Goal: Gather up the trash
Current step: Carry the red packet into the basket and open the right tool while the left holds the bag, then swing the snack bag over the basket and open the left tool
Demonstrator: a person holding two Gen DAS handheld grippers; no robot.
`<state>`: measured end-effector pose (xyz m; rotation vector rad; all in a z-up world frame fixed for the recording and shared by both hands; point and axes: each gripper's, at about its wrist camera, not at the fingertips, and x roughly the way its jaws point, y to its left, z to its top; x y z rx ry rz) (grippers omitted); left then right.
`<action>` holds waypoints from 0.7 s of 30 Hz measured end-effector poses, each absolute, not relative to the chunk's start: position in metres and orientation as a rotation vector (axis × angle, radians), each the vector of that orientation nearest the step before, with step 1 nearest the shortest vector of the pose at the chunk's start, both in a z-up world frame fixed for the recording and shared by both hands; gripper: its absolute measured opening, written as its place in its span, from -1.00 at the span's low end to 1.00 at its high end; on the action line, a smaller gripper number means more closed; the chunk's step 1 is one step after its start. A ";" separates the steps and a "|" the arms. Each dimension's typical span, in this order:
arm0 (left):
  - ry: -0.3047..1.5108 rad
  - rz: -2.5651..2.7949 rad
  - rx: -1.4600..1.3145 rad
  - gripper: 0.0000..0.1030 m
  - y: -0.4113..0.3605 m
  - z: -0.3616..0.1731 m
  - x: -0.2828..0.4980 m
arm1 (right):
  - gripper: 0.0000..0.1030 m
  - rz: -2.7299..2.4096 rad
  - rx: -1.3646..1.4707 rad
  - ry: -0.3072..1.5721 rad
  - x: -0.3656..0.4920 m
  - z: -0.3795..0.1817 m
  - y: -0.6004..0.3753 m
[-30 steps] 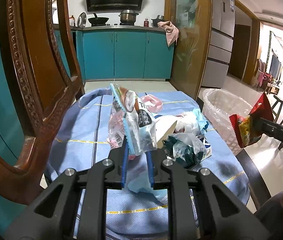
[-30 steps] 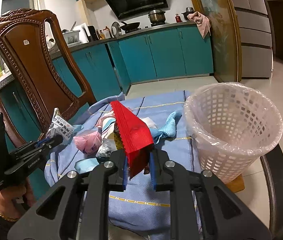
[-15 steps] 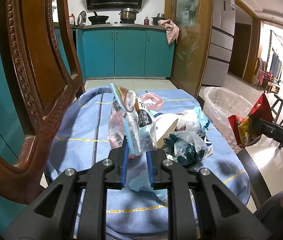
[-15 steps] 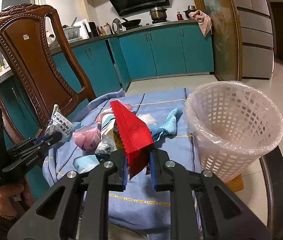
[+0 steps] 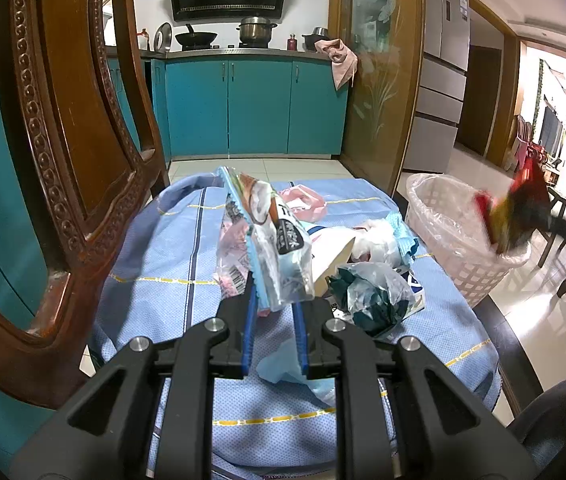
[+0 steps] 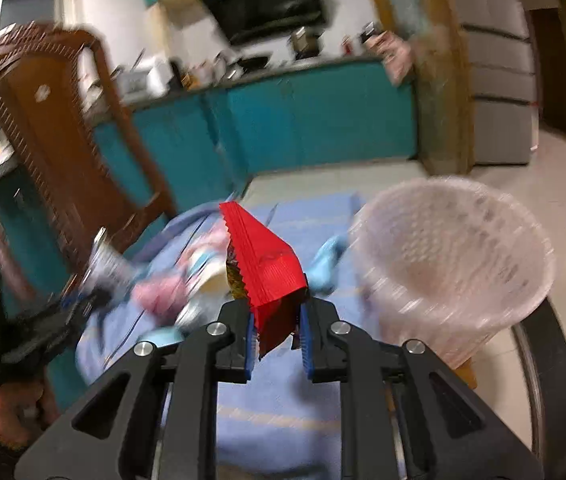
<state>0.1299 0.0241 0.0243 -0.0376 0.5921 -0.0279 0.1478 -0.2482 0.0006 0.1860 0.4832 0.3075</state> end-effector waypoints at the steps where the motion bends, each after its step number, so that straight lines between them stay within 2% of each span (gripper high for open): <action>1: 0.591 -0.029 -0.036 -0.66 0.024 0.024 0.130 | -0.62 0.278 0.207 0.473 0.154 0.002 -0.257; 5: 0.589 -0.041 -0.024 -0.66 0.021 0.024 0.130 | -0.40 0.106 0.291 0.468 0.197 -0.006 -0.305; 7: 0.594 -0.044 -0.019 -0.66 0.019 0.022 0.131 | 0.23 0.070 0.306 0.517 0.215 -0.019 -0.316; 9: 0.597 -0.046 -0.016 -0.67 0.018 0.021 0.131 | 0.28 0.053 0.360 0.575 0.223 -0.031 -0.328; 11: 0.594 -0.052 -0.011 -0.66 0.015 0.021 0.130 | 0.36 0.069 0.410 0.556 0.212 -0.029 -0.336; 13: 0.591 -0.061 -0.005 -0.66 0.013 0.022 0.128 | 0.65 0.066 0.434 0.481 0.187 -0.021 -0.341; 15: 0.596 -0.080 -0.004 -0.66 0.009 0.021 0.129 | 0.76 0.059 0.499 0.391 0.158 -0.013 -0.350; 21: 0.612 -0.215 0.029 -0.67 -0.039 0.034 0.140 | 0.90 0.012 0.567 0.182 0.101 0.001 -0.364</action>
